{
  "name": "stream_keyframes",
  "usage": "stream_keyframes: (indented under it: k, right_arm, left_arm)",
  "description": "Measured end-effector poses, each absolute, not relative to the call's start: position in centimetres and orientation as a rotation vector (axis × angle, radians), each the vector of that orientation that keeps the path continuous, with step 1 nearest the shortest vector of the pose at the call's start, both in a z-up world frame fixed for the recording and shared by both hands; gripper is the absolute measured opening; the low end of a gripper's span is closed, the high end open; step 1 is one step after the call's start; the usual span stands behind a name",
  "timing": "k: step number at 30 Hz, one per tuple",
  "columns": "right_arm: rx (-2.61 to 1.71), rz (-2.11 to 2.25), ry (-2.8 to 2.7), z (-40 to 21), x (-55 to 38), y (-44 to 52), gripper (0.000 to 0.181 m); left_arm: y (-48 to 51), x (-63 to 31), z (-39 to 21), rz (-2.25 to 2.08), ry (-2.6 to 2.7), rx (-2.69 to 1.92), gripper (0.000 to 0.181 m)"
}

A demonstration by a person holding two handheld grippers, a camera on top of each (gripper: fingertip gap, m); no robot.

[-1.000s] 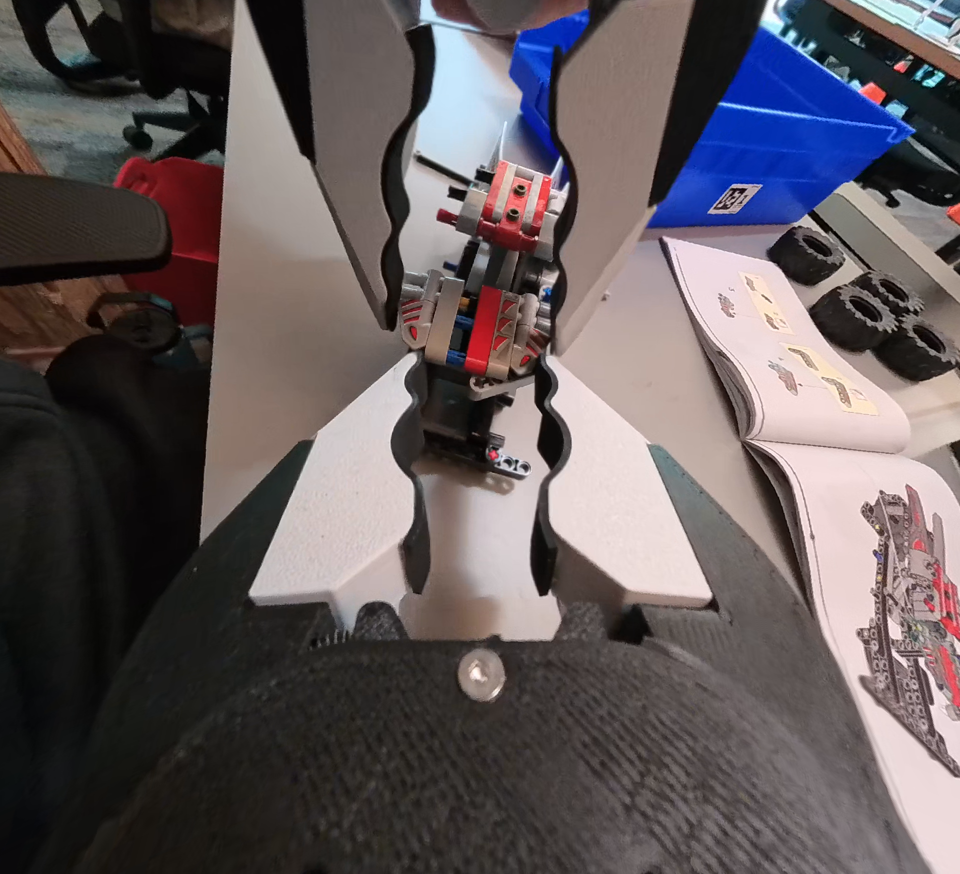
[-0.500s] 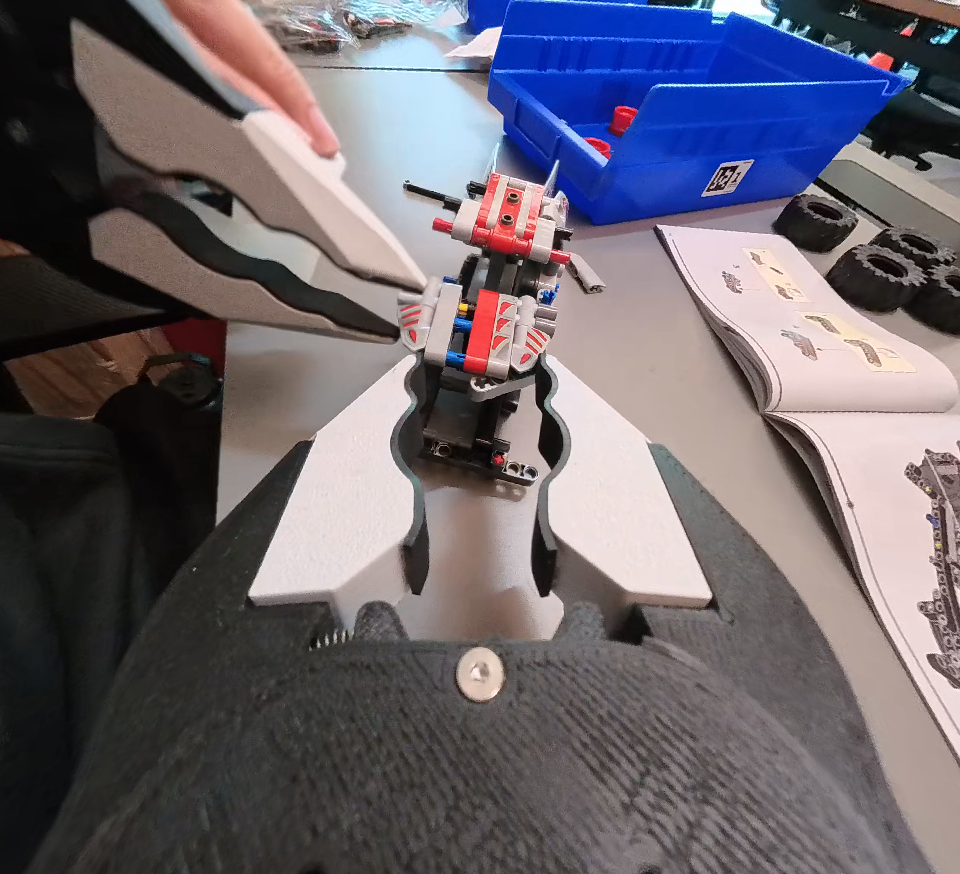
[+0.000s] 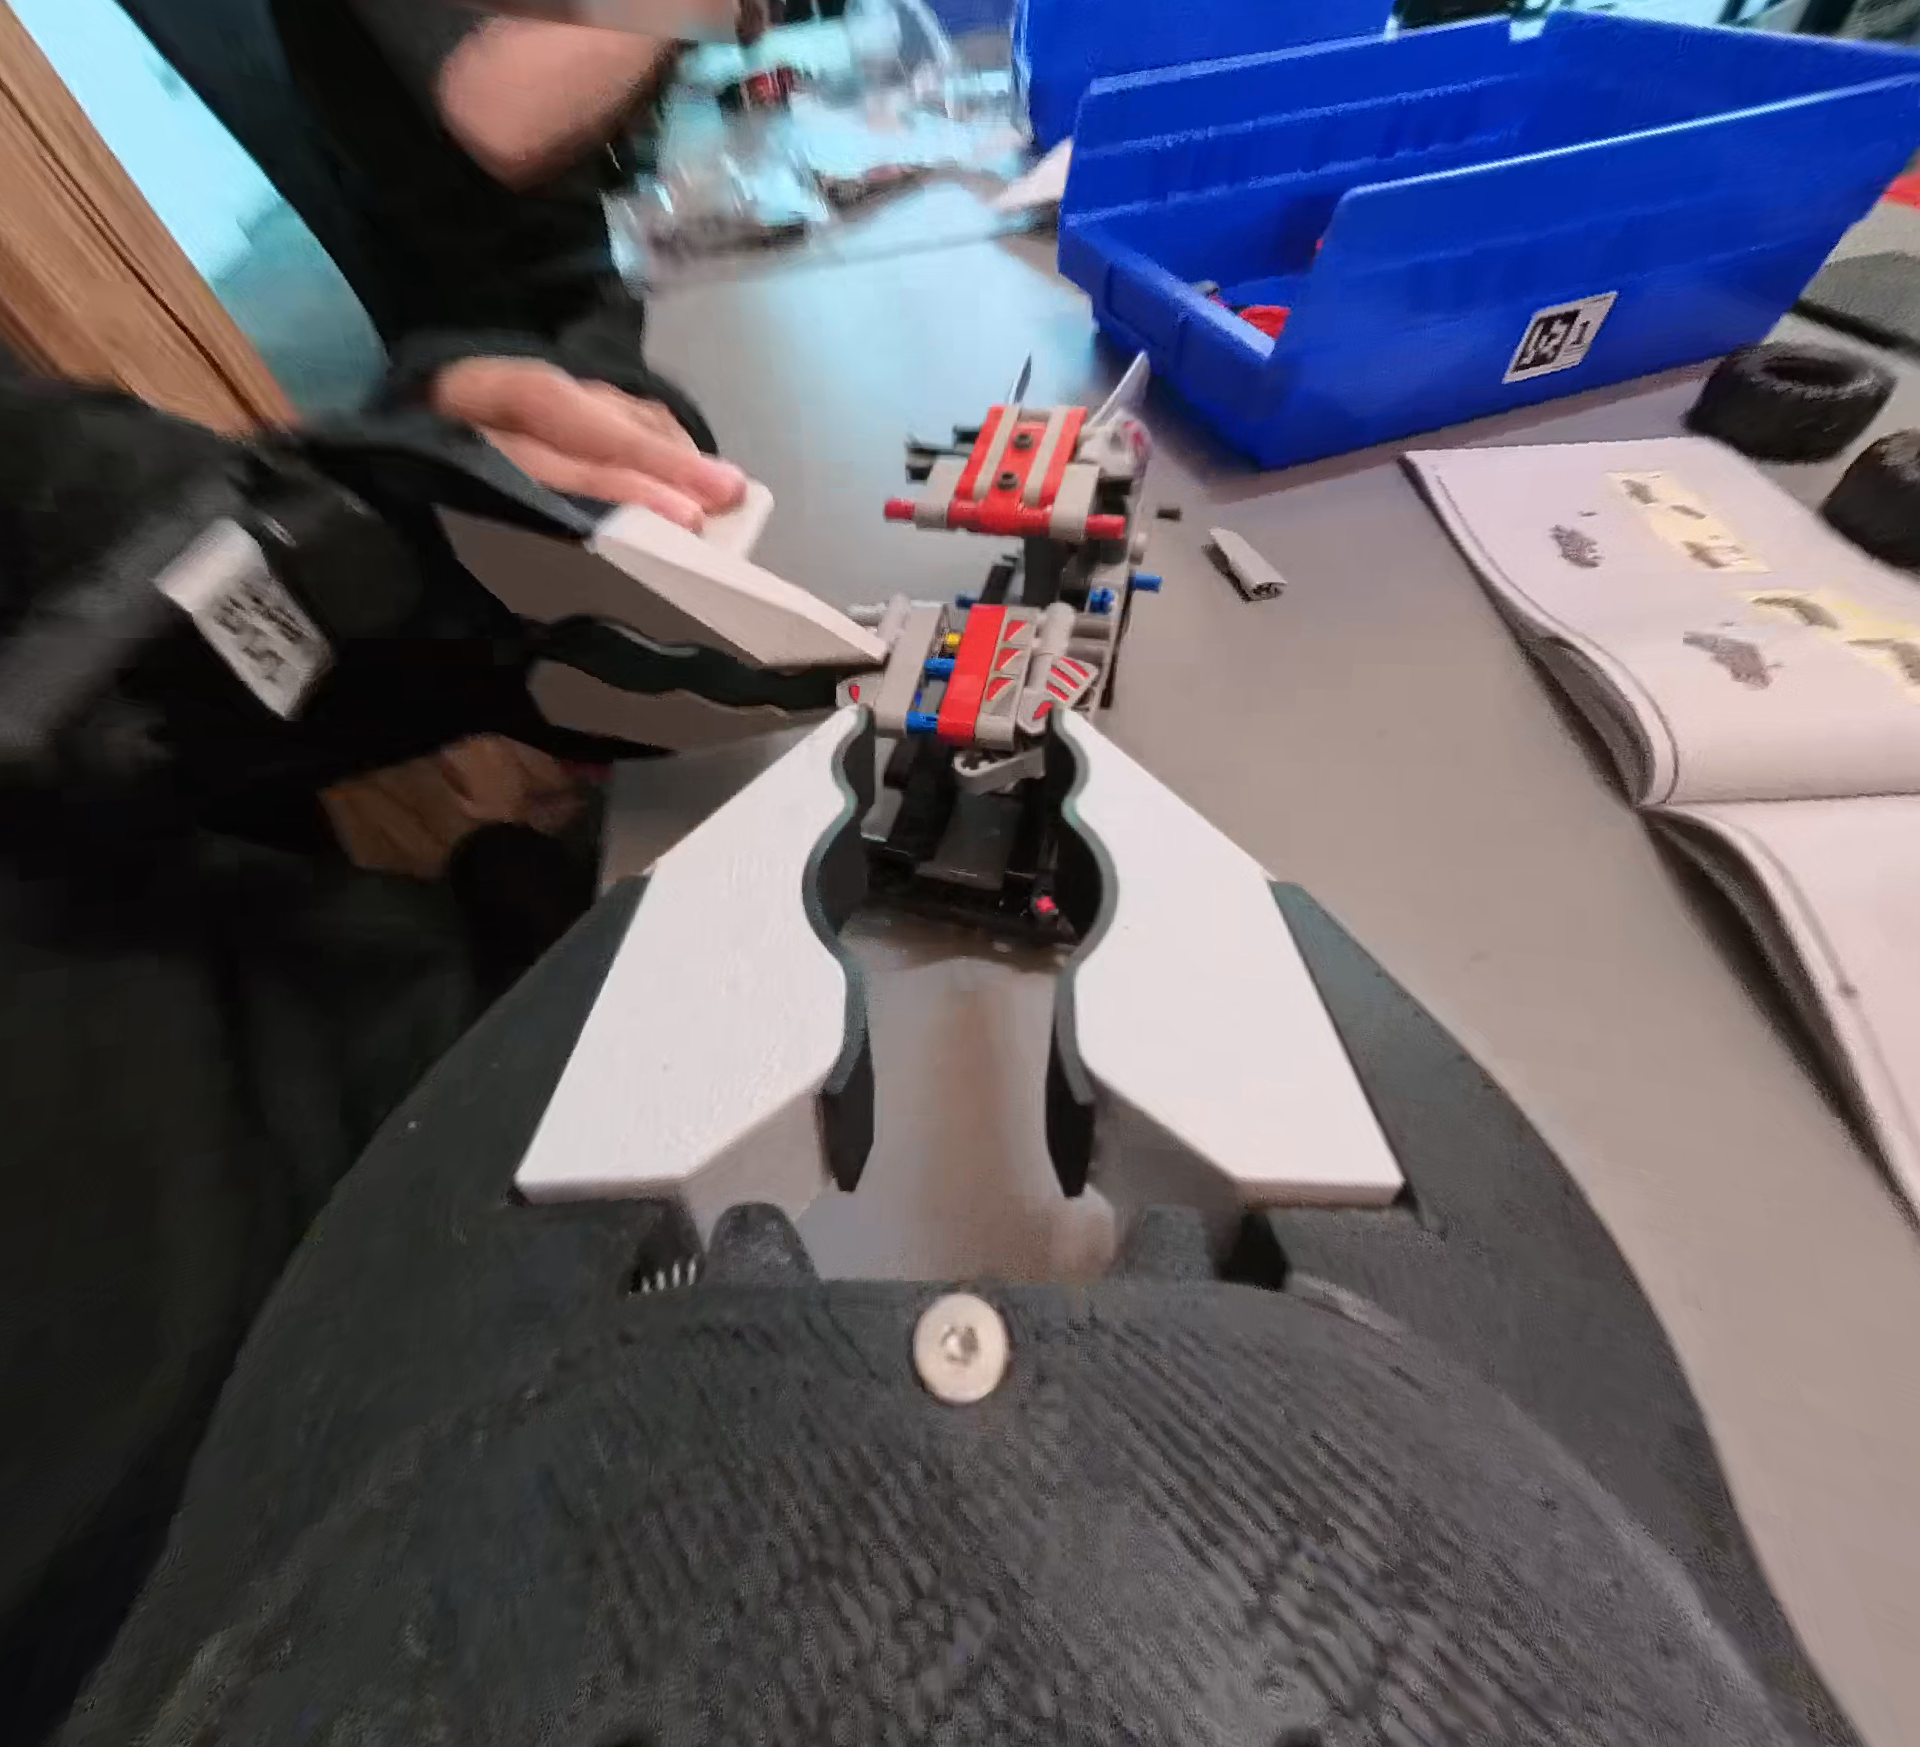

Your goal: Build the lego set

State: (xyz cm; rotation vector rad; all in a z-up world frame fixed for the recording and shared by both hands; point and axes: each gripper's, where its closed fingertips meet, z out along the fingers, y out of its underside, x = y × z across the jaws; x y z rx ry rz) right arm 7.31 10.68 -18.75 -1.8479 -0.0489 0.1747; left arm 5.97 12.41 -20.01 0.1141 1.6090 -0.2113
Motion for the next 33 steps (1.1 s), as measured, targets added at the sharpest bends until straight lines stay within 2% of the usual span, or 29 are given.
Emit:
stream_keyframes:
  k: [5,9,12,15,18,22,33]
  right_arm:
    - [-1.788,0.514,0.343,-18.3,10.8,9.9,0.039]
    - [-1.872,0.799,0.379,-19.8,10.0,11.2,0.052]
    - [-1.874,1.083,0.365,-19.7,9.0,12.0,0.051]
    - [-1.861,1.241,0.399,-19.7,9.3,12.6,0.039]
    - [-1.886,1.359,0.43,-20.3,8.8,12.7,0.042]
    - [-1.915,1.36,0.481,-21.2,8.3,12.5,0.042]
    - [-1.426,1.257,0.897,-20.8,8.8,12.5,0.029]
  left_arm:
    - [12.6,6.2,-20.0,-0.197,1.57,0.146,0.004]
    - [12.5,6.5,-20.0,-0.158,1.535,0.208,0.003]
    - [12.5,6.5,-20.0,-0.156,1.515,0.23,0.003]
    - [12.5,6.5,-20.0,-0.163,1.504,0.246,0.003]
    - [12.5,6.5,-20.0,-0.173,1.496,0.25,0.003]
    - [12.5,6.6,-20.0,-0.181,1.484,0.25,0.004]
    - [12.5,6.8,-20.0,-0.163,1.471,0.238,0.003]
